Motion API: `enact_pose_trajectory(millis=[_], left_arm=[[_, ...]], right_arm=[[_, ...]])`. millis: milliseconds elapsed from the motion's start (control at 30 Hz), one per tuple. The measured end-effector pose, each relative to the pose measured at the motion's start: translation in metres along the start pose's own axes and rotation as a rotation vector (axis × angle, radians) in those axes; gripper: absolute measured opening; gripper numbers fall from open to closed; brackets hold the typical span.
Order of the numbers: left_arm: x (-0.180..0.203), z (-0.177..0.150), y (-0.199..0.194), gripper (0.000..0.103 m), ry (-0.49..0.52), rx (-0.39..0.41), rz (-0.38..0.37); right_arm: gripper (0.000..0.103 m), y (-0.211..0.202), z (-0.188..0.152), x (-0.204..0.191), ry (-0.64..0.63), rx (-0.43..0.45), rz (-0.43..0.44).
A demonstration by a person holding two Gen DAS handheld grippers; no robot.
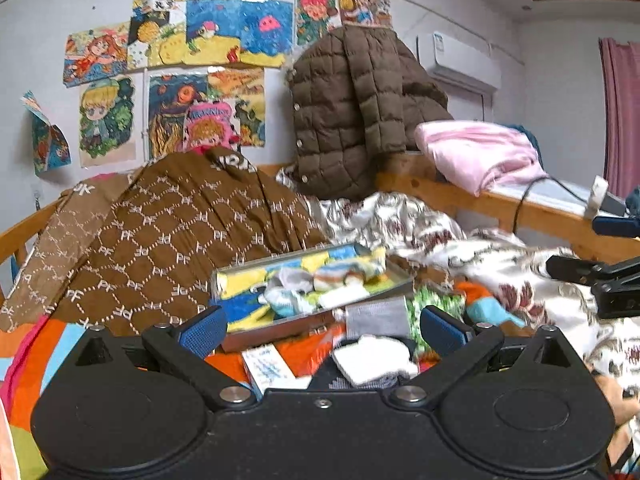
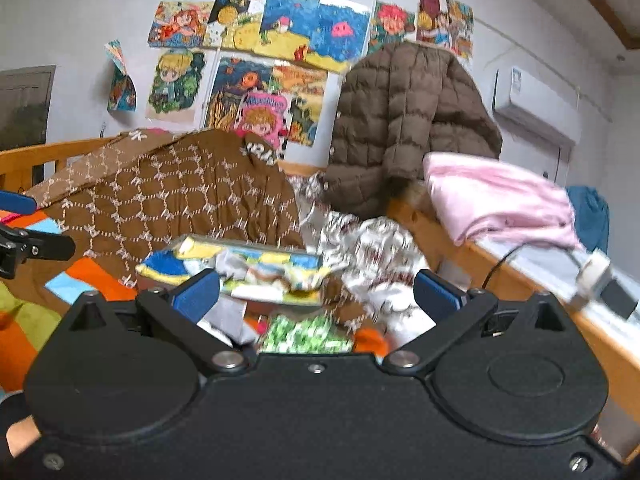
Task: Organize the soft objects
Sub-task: 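Move both open tools down over the pile toward a white cloth and grey pouch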
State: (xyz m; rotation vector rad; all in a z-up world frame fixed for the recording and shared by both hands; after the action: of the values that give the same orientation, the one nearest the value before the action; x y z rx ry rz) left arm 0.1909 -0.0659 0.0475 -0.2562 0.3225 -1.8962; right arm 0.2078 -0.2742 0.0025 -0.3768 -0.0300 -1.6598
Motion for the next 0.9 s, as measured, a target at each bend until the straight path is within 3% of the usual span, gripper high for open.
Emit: enact_pose_trajectory(millis=[300, 733, 900], left_arm=[[0.009, -0.036, 0.006, 0.102, 0.073, -0.096, -0.022], [0.01, -0.077, 0.012, 0.102, 0.146, -0.23, -0.038], [0.0, -0.09, 0.017, 0.102, 0.143, -0.3, -0.021]], right_arm=[[0.102, 0.016, -0.066, -0.024, 0.026, -0.077, 0.029], [0.102, 0.025, -0.119, -0.061, -0.023, -0.133, 0.126], [0.102, 0.031, -0.136, -0.08, -0.025, -0.18, 0.205]])
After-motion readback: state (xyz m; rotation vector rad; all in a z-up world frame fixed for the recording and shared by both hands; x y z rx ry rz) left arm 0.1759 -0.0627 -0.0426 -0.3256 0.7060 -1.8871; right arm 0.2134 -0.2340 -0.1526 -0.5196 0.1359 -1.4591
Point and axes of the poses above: each gripper's, at about its wrist camera, not at the fingertips, and y roughly the way its jaws point, x to its right, z to its top, the point moved 10 cm from there along y, roughly the way its jaws point, and after that the axes turned 3 degrees about -y, right-handed, at the moved point
